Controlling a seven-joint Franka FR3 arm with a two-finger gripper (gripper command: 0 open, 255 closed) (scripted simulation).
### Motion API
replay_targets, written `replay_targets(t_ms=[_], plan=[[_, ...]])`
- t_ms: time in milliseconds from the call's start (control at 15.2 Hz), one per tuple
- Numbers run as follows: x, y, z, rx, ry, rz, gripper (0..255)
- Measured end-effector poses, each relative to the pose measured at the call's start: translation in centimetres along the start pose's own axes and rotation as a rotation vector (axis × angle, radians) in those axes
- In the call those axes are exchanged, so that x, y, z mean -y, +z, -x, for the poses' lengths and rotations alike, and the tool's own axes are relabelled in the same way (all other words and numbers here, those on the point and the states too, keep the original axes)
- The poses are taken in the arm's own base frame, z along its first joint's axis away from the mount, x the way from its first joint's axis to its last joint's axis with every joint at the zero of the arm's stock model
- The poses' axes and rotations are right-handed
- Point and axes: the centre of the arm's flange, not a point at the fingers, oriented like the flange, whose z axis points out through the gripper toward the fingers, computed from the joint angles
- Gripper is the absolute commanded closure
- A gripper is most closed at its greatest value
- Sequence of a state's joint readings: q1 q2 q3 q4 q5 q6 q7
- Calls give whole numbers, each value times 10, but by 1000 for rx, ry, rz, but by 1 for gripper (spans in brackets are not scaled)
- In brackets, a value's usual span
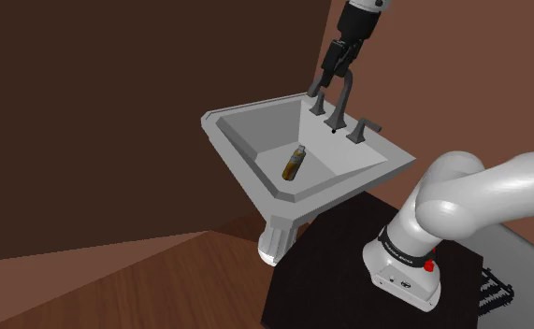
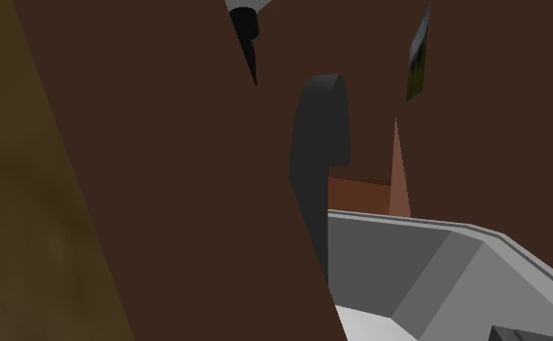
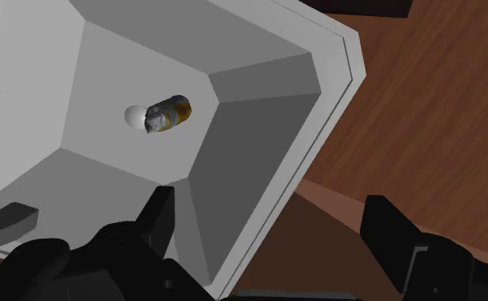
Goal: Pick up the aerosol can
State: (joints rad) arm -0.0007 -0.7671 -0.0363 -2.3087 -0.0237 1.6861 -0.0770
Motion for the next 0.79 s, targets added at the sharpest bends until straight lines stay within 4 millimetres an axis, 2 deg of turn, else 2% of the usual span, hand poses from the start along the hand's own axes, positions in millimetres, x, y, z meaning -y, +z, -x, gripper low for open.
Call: replay_targets(t_ms=[132, 462, 792], plan=[[-4, 6, 0, -1, 0, -5, 0], [-42, 56, -7, -8, -6, -48, 0], [-77, 116, -16, -17, -12, -96, 0]])
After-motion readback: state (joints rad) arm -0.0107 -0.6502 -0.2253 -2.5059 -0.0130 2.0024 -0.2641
